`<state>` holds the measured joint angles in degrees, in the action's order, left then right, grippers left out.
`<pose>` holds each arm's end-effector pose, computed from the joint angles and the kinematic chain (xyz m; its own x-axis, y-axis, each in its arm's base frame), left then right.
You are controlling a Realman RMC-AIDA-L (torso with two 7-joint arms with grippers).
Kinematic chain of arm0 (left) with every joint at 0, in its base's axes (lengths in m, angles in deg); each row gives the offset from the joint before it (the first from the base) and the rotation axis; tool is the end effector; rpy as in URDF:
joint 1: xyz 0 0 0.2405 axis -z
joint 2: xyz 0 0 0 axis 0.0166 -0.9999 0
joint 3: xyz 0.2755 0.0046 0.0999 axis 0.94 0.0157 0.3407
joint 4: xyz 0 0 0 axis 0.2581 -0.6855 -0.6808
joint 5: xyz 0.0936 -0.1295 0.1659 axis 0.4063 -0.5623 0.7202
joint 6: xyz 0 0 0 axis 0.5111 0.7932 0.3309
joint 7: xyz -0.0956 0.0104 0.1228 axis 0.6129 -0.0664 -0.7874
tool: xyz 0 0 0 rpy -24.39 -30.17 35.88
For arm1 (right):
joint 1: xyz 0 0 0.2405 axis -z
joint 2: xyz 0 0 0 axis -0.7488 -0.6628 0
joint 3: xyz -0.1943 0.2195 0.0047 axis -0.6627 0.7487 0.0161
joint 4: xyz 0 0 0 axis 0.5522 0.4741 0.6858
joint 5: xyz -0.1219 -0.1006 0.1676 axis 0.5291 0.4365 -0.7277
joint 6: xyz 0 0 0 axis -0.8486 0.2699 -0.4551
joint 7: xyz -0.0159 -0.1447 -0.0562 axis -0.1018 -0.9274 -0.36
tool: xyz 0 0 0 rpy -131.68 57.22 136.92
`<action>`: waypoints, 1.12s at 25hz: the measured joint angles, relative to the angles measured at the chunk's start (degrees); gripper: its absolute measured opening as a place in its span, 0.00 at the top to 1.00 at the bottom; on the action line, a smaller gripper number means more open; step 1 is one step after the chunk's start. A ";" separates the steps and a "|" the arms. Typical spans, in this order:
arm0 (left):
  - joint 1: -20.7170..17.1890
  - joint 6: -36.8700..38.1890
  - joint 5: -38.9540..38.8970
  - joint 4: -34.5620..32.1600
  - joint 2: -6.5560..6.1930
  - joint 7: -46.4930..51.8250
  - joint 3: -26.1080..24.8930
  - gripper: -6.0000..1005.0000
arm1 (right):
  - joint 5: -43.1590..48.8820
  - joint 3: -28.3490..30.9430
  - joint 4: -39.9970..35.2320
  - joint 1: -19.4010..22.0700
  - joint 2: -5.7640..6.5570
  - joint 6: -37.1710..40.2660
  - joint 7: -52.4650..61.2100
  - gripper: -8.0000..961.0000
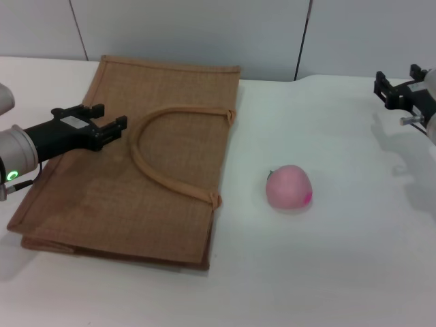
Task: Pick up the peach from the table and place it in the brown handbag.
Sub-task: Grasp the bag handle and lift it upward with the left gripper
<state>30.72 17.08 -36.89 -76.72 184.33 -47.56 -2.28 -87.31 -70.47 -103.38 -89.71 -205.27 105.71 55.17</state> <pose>-0.3707 0.4221 0.0023 0.7818 0.3099 0.5411 0.6131 -0.5404 -0.5762 0.3178 0.4869 -0.0585 0.8070 -0.2610 -0.5297 -0.5826 -0.2047 -0.7866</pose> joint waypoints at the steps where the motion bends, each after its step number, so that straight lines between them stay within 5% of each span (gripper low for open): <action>1: -0.07 -0.14 0.01 -0.13 0.01 0.10 0.00 0.43 | 0.00 -0.03 -0.21 0.08 0.01 -0.09 0.02 0.30; 12: -0.23 0.32 0.78 -0.30 1.83 0.17 0.21 0.43 | 0.16 -0.69 -0.59 0.46 0.23 -0.48 -0.37 0.30; 28: 0.51 1.42 10.18 -1.18 1.63 7.41 0.30 0.43 | 0.18 -1.27 -0.29 0.86 0.26 -0.56 -0.11 0.30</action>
<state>31.23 18.50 -26.71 -77.90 185.96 -40.15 -1.98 -87.13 -71.74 -103.67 -88.85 -205.01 105.16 55.06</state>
